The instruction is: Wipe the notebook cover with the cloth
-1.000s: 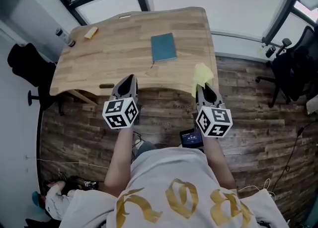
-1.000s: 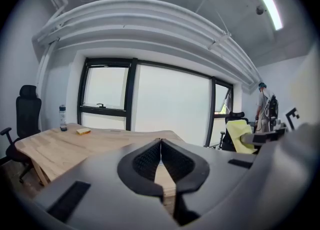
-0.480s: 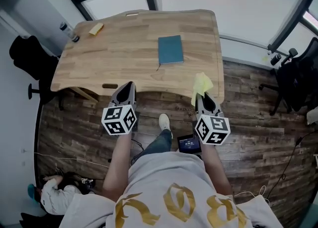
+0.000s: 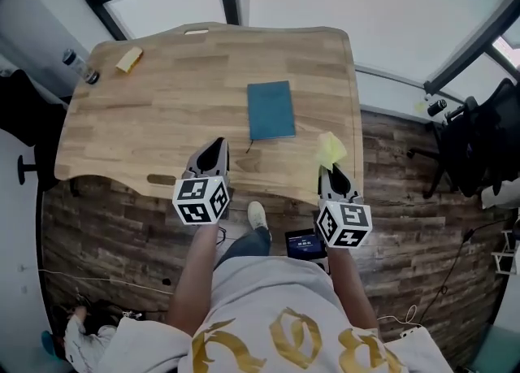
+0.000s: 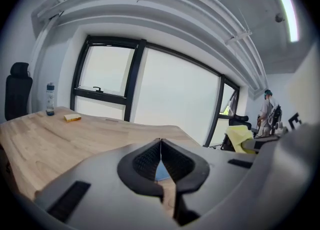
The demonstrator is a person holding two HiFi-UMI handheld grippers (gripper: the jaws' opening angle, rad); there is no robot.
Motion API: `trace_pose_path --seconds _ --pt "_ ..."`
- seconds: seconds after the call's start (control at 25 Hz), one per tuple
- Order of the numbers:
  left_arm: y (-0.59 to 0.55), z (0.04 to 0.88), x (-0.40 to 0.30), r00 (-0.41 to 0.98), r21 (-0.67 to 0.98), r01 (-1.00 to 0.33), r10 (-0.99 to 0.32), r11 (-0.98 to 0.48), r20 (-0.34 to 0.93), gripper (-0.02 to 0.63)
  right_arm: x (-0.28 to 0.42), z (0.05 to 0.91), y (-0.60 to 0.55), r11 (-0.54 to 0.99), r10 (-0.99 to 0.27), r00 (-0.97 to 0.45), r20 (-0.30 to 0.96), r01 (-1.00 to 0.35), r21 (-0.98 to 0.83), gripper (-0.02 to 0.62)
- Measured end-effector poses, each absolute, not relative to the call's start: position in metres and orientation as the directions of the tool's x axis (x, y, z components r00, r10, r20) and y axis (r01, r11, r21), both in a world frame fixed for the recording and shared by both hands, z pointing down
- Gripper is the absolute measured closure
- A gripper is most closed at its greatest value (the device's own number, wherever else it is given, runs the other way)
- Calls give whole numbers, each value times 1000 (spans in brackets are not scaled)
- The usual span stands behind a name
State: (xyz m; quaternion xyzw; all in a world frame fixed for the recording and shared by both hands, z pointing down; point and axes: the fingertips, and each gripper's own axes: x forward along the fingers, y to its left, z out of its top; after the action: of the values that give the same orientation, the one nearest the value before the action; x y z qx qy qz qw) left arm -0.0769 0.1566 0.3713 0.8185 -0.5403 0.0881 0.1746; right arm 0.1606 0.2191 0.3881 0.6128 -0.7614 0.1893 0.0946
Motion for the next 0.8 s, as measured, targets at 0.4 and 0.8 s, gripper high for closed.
trace_pose_path --seconds 0.4,0.8 --pt "57 384 -98 403 145 -915 -858 -376 318 591 141 404 131 130 -879 -170 446 -984 -118 558" --pt "39 402 -98 433 203 -900 -840 -385 327 591 138 408 115 107 -869 -138 476 -990 -91 558"
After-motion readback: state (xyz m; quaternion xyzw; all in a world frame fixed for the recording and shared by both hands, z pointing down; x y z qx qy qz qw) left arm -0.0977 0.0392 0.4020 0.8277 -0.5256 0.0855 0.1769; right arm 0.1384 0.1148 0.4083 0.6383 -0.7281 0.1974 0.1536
